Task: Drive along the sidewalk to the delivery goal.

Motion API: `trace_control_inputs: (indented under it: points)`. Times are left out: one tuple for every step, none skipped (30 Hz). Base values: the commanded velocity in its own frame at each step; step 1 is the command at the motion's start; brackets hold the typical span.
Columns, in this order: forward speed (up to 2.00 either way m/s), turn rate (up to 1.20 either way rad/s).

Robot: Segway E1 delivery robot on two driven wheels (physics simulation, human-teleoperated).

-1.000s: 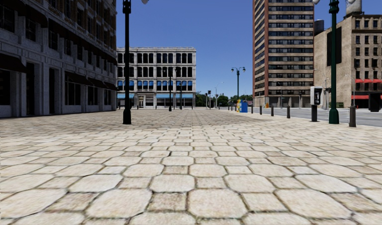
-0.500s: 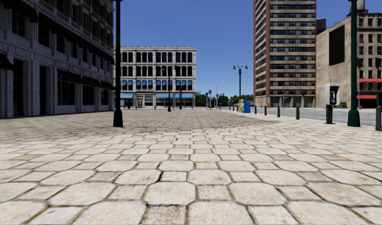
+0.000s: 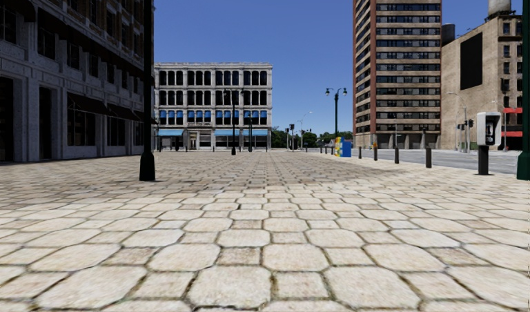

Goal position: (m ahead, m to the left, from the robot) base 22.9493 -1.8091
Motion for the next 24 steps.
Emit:
trace_control_inputs:
  points:
    - [2.00, 0.00]
    - [2.00, 0.00]
    - [2.00, 0.00]
    - [2.00, 0.00]
    - [2.00, 0.00]
    - [2.00, 0.00]
    - [2.00, 0.00]
    - [2.00, 0.00]
    - [2.00, 0.00]
    - [2.00, 0.00]
    - [2.00, 0.00]
    - [2.00, 0.00]
    - [2.00, 0.00]
    - [2.00, 0.00]
    - [2.00, 0.00]
    - [2.00, 0.00]
    - [2.00, 0.00]
    - [2.00, 0.00]
    - [2.00, 0.00]
    - [2.00, 0.00]
    - [2.00, 0.00]
    - [2.00, 0.00]
    - [2.00, 0.00]
    - [2.00, 0.00]
